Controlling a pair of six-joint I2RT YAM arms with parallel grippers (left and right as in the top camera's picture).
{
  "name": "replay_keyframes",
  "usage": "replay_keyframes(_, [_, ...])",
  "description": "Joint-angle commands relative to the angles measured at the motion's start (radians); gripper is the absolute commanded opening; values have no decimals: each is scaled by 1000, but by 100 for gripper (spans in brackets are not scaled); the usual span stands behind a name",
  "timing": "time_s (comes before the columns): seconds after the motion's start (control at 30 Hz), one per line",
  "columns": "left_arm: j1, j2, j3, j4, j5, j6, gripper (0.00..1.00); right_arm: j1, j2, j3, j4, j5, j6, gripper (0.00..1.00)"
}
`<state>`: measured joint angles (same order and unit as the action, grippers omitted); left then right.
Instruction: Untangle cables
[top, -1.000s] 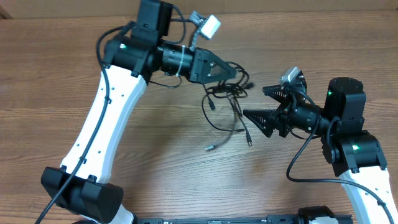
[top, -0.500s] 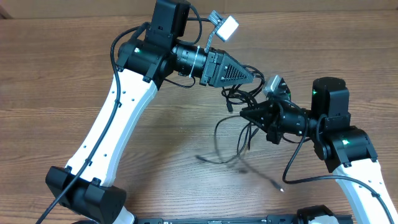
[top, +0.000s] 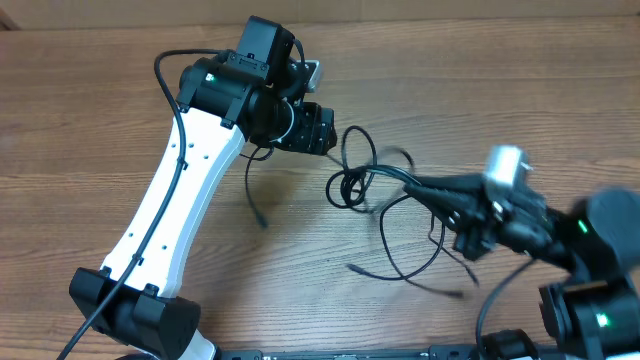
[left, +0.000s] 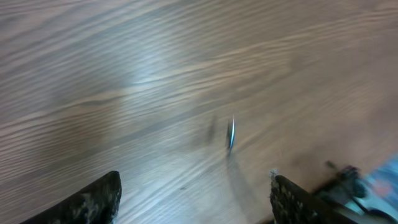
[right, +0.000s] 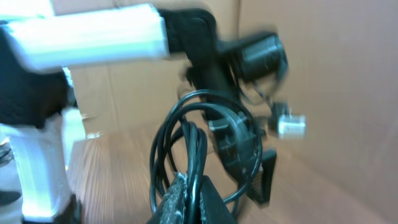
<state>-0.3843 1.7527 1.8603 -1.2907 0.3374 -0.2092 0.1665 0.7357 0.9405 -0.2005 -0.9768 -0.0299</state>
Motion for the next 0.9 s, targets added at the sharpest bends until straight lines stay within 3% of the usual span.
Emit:
replay_keyframes(0.0, [5,-3,13,-37,-108,3,81,6,-30,11,186,60,206,4])
replay_keyframes(0.07, [5,-3,13,-46,-108,3,83,6,-29,11,205,199,216,4])
replay_keyframes(0.13, [5,-3,13,-51,-108,3,84,6,-26,11,82,487,216,4])
replay_keyframes(0.2, [5,-3,13,-56,-109,3,84,6,-18,11,-30,621,205,4])
replay_keyframes(0.33, [5,-3,13,-53,-108,3,85,6,6,11,-249,651,135,4])
replay_keyframes(0.57, [5,-3,13,-56,-74,3,85,6,8,11,-258,639,126,4])
replay_keyframes(0.63, [5,-3,13,-42,11,9,84,6,8,11,-247,609,126,4])
replay_keyframes(0.73, [5,-3,13,-3,250,76,84,6,8,11,-246,609,126,4])
replay_keyframes(0.87, [1,-3,13,48,534,71,93,6,8,11,-230,611,131,4])
